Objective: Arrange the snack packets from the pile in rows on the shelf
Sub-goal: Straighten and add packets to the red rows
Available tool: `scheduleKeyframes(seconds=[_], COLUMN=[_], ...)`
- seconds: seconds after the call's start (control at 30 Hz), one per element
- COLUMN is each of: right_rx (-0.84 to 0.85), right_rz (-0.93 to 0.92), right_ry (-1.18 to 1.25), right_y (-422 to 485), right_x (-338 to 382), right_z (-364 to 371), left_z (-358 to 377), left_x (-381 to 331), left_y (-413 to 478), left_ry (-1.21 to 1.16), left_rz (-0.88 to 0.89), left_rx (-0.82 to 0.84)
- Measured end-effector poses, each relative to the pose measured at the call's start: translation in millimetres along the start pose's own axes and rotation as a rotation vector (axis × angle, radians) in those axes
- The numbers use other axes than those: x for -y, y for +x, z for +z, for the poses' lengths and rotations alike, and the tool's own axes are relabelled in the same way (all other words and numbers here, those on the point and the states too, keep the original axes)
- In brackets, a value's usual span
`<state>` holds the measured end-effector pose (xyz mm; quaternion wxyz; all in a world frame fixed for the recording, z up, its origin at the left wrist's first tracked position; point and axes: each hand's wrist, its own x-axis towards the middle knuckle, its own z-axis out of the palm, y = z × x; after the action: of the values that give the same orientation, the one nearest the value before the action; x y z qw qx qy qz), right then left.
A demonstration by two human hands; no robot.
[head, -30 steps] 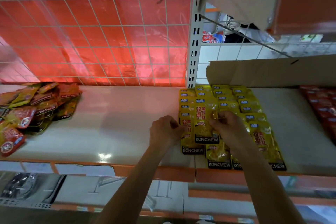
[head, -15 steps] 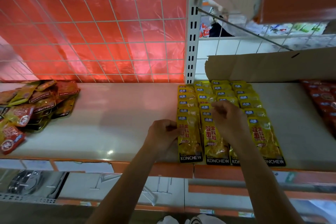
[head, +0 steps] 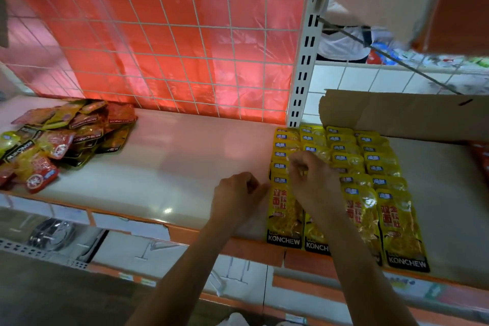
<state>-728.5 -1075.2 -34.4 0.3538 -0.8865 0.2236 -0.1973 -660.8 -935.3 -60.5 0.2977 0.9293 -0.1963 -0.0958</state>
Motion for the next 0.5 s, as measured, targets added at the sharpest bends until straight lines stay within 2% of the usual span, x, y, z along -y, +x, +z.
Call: scheduleKeyframes(seconds=[0.1, 0.17, 0.33, 0.5], right_rx=[0.078, 0.125, 0.213, 0.259], right_rz=[-0.094, -0.128, -0.216, -0.236], right_ry=[-0.064, -0.097, -0.171, -0.142], right_y=[6, 7, 18, 38], right_x=[15, 30, 73, 133], right_z=[25, 44, 98, 159], left_z=[-13, -23, -53, -98], left_x=[18, 34, 76, 138], left_y=[4, 10, 34, 58], left_ry=[0.037, 0.105, 0.246, 0.343], left_rz=[0.064, 0.114, 0.158, 0.079], left_rx=[-0.282, -0.408, -0.525, -0.583])
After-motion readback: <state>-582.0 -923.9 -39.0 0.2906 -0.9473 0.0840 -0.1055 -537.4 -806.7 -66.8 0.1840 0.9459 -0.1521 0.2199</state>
